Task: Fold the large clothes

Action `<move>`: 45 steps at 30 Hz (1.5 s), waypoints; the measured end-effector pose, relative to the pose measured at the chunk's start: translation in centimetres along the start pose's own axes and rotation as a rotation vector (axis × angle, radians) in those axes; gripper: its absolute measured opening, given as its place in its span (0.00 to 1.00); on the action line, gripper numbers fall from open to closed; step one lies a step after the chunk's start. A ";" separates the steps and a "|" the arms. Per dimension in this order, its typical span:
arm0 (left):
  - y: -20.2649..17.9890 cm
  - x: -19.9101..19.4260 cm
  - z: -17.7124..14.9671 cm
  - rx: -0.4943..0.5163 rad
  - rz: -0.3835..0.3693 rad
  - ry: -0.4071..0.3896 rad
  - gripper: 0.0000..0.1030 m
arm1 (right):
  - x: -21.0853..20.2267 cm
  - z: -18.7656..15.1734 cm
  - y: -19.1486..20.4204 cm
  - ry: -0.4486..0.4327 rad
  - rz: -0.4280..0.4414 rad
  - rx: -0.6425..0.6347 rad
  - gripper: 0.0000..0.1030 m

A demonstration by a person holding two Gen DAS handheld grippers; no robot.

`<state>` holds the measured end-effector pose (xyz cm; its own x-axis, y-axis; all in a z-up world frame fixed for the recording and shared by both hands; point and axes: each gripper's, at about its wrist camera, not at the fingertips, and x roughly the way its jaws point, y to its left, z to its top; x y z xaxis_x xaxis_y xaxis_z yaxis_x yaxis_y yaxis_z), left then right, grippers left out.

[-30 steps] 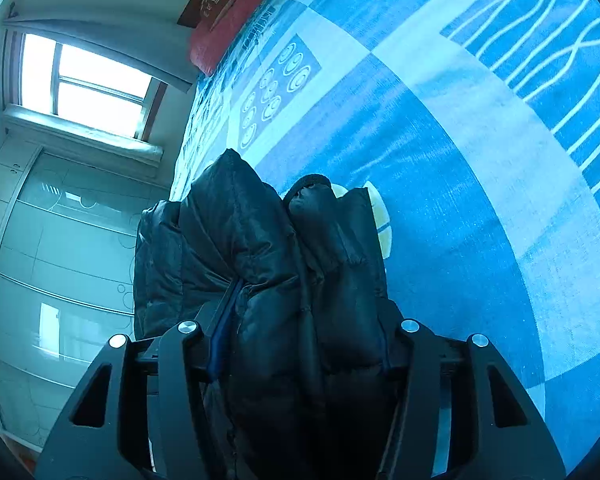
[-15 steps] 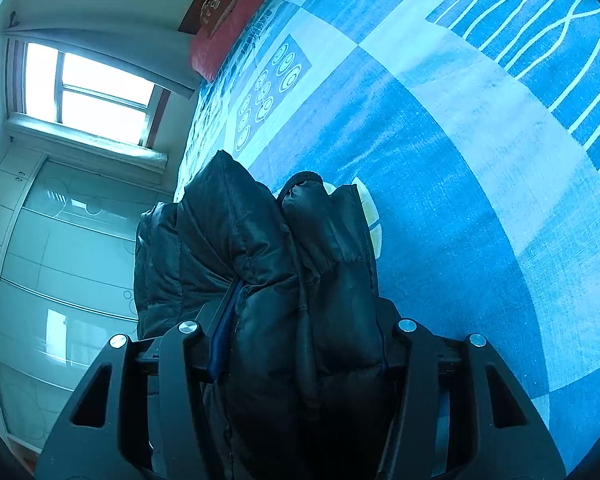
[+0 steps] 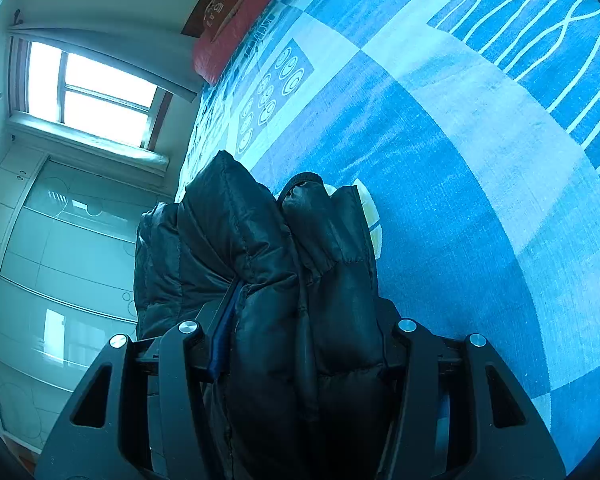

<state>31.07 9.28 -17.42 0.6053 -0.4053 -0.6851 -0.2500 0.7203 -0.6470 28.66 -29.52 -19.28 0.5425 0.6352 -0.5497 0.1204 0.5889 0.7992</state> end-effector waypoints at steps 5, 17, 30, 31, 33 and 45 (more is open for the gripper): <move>-0.1 0.0 0.0 0.002 0.005 0.005 0.83 | -0.1 0.1 -0.1 0.001 0.015 0.005 0.50; -2.9 -3.4 0.2 0.096 0.089 -0.056 0.83 | -5.8 -1.3 2.4 -0.106 -0.147 -0.103 0.74; -6.6 -11.4 -7.0 0.406 0.330 -0.266 0.83 | -13.2 -10.0 9.7 -0.254 -0.536 -0.444 0.79; -6.7 -11.9 -7.7 0.421 0.344 -0.274 0.83 | -13.5 -11.1 10.4 -0.262 -0.554 -0.470 0.80; -6.6 -12.8 -8.8 0.437 0.359 -0.276 0.83 | -14.2 -13.3 11.4 -0.280 -0.566 -0.506 0.80; -7.0 -17.3 -14.4 0.498 0.393 -0.318 0.83 | -16.7 -20.1 14.8 -0.335 -0.567 -0.612 0.82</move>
<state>11.43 3.15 -5.89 0.7517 0.0667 -0.6561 -0.1656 0.9821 -0.0899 4.70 -21.38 -3.11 0.7622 0.0455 -0.6458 0.0318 0.9937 0.1075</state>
